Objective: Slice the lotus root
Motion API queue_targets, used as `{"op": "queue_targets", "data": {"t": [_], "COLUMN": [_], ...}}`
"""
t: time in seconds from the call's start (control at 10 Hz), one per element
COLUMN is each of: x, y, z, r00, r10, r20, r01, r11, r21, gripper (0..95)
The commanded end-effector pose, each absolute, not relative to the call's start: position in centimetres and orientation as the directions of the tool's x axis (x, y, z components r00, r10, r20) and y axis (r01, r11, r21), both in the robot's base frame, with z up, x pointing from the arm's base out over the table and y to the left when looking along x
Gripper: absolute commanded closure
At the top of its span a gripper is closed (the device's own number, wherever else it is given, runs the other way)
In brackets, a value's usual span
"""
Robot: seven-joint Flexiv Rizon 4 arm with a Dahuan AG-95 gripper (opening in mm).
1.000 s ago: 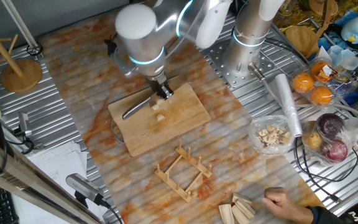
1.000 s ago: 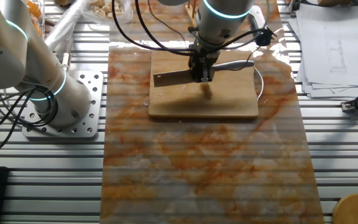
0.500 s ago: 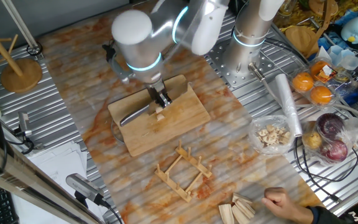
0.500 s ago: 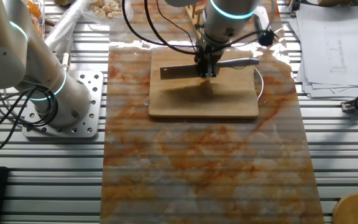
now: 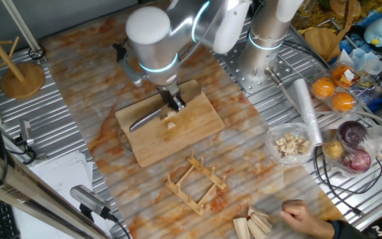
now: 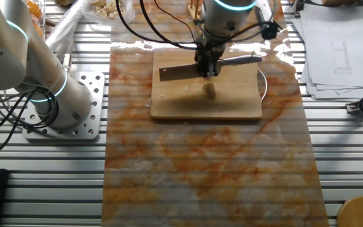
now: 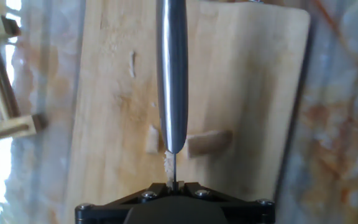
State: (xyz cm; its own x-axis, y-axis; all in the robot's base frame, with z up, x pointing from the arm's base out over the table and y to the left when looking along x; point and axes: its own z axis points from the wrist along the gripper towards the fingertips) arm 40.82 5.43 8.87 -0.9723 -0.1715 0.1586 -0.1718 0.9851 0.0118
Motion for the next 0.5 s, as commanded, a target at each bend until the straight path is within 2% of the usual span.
{"op": "queue_targets", "data": {"t": [0.1,0.5], "x": [41.09,41.38], "y": [5.01,4.59], "z": [8.18,7.33], "r00": [-0.974,-0.976], "r10": [-0.169,-0.169], "r20": [0.149,0.14], "r01": [-0.17,-0.168], "r11": [0.985,0.986], "r21": [0.006,0.019], "gripper": [95.0,95.0]}}
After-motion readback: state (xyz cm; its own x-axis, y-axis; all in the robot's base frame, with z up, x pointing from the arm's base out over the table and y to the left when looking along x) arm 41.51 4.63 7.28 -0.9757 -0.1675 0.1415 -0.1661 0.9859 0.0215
